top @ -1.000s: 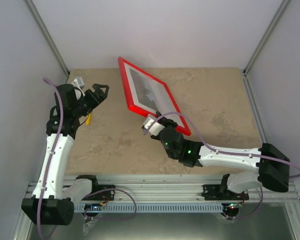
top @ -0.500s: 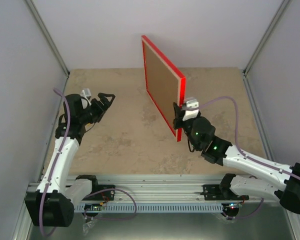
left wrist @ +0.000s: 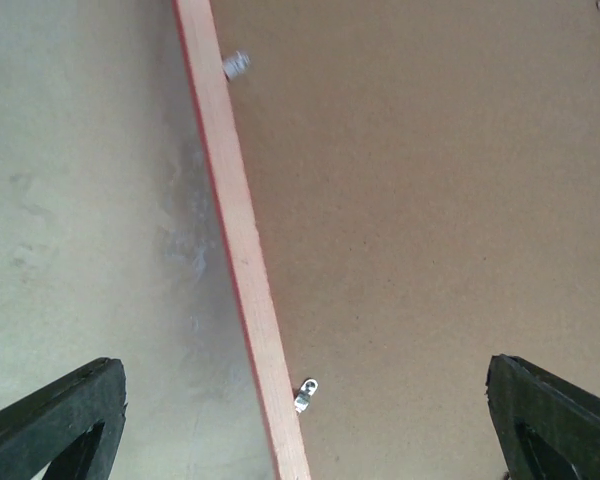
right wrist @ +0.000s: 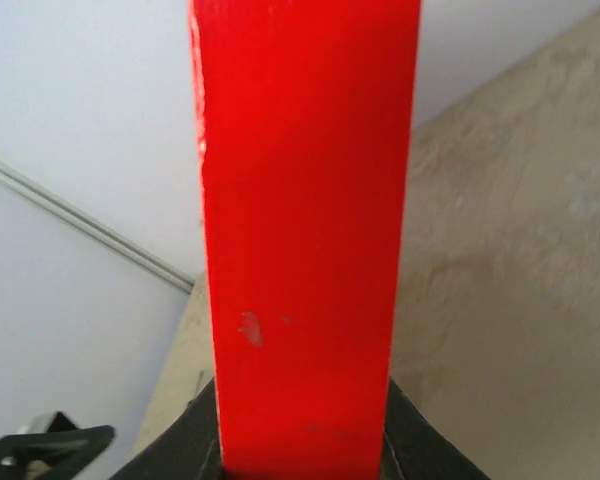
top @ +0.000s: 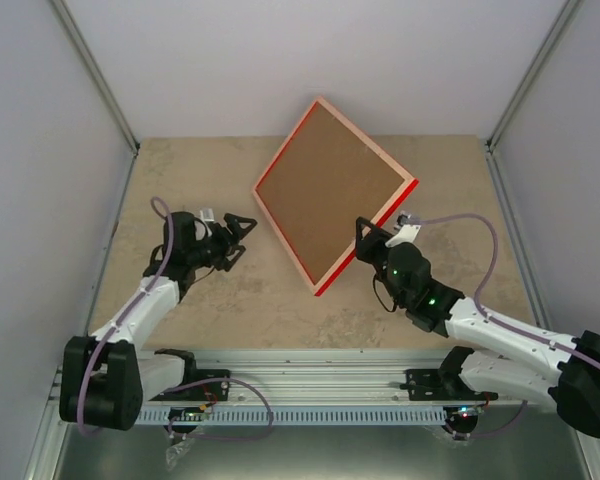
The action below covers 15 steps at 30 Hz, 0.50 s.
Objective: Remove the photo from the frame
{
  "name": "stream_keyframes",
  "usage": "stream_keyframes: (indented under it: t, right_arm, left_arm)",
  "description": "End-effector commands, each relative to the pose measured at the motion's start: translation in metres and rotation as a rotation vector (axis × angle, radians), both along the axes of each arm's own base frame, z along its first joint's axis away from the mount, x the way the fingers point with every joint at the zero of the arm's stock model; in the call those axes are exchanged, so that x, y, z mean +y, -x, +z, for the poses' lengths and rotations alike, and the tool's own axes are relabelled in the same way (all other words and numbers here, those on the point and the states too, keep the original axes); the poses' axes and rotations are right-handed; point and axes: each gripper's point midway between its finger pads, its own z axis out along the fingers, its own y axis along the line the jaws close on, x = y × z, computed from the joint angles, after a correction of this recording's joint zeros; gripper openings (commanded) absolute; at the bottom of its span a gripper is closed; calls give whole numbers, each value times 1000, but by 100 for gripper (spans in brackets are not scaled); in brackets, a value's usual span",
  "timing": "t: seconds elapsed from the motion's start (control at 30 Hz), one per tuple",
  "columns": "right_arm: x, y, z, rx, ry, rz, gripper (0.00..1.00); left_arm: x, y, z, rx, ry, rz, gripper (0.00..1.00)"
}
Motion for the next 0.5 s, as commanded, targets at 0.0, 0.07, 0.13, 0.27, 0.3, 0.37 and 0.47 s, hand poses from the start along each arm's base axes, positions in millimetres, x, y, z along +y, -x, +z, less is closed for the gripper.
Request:
stream_keyframes:
  t: [0.0, 0.07, 0.13, 0.27, 0.3, 0.37, 0.47]
  right_arm:
    - [5, 6, -29, 138, -197, 17, 1]
    - [2, 8, -43, 179, -235, 9, 1]
    - [-2, 9, -54, 214, -268, -2, 0]
    - [-6, 11, -64, 247, -297, -15, 0]
    - [-7, 12, -66, 257, -305, -18, 0]
    - [-6, 13, -73, 283, -325, -21, 0]
    - [-4, 16, -83, 321, -344, -12, 1]
  left_arm:
    - [-23, -3, 0, -30, 92, -48, 100]
    - [-32, -2, -10, -4, 135, -67, 99]
    - [-38, -1, -19, 14, 168, -74, 99]
    - [-43, 0, -32, 51, 200, -59, 98]
    - [-43, 0, -35, 63, 205, -52, 97]
    - [-44, -1, -42, 85, 223, -40, 97]
    - [-46, -4, -49, 105, 264, -23, 94]
